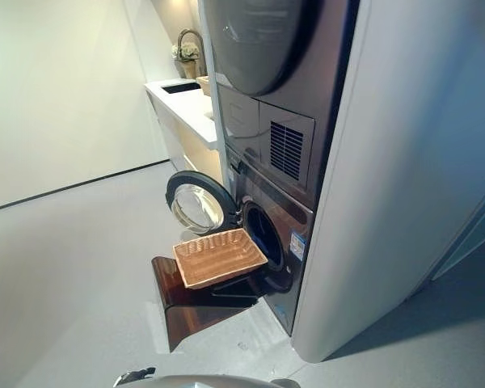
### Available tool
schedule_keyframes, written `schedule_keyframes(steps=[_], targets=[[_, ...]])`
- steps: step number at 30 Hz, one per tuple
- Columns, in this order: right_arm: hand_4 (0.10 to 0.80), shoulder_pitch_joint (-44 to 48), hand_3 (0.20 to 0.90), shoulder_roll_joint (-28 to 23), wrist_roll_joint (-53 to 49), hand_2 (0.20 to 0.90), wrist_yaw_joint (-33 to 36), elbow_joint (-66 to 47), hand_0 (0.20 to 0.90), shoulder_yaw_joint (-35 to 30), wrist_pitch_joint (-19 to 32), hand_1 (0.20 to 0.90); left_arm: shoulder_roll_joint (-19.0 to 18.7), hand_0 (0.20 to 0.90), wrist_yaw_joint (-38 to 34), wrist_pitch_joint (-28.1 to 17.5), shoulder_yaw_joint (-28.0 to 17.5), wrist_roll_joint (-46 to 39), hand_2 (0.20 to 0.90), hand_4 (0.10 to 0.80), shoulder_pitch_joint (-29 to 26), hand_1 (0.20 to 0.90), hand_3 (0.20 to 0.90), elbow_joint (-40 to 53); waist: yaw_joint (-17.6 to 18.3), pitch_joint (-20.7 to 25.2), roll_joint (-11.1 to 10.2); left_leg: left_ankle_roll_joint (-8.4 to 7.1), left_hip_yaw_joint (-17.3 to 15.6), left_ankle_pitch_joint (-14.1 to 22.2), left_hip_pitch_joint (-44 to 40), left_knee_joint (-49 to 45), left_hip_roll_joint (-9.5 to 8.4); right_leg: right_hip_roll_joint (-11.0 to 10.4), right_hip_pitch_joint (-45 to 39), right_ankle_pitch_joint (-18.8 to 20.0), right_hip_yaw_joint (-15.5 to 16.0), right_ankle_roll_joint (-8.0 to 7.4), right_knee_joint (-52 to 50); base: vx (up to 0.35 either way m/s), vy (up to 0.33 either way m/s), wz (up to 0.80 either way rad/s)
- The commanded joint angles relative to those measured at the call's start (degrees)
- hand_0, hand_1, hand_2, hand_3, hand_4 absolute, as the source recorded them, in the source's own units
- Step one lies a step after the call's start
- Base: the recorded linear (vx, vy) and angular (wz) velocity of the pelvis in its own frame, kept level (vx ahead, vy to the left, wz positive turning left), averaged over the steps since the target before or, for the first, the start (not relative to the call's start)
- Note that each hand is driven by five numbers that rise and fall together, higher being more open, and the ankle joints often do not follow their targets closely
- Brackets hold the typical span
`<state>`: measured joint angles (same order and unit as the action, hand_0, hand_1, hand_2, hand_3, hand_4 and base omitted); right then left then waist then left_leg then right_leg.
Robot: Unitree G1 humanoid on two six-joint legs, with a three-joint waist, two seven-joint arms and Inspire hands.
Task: Pick up the clothes and place them into the washing machine
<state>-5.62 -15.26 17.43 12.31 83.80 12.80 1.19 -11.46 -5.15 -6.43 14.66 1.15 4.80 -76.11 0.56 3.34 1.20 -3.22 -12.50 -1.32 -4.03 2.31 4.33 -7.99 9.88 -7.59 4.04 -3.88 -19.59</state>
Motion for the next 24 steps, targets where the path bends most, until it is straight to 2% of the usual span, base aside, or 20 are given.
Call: schedule_keyframes(steps=[1, 24], targets=[[0.800, 2.75, 0.900, 0.29, -1.35, 0.900, 0.52, 0.14, 0.900, 0.91, -0.15, 0.900, 2.28, 0.900, -0.31, -1.25, -0.85, 1.55, 0.900, 0.800, -2.90, 0.900, 0.900, -0.39, 1.43, 0.33, -2.07, -0.39, 0.24, -2.16, 0.79, 0.69, -0.38, -1.26, -9.17, 10.88, -0.45, -3.63, 18.27, 0.011, -0.007, 0.07], [0.800, 4.05, 0.900, 0.34, -3.70, 0.900, -0.45, -0.45, 0.900, 0.68, -0.32, 0.900, 2.34, 0.900, 0.27, -0.44, -0.63, 1.42, 0.900, 0.800, -2.91, 0.900, 0.900, -0.57, 1.63, 1.33, -2.37, -0.41, 0.35, -2.02, 0.77, 0.93, 0.16, -0.83, -9.26, 10.51, -0.48, -3.69, 18.29, -0.005, -0.008, -0.05]])
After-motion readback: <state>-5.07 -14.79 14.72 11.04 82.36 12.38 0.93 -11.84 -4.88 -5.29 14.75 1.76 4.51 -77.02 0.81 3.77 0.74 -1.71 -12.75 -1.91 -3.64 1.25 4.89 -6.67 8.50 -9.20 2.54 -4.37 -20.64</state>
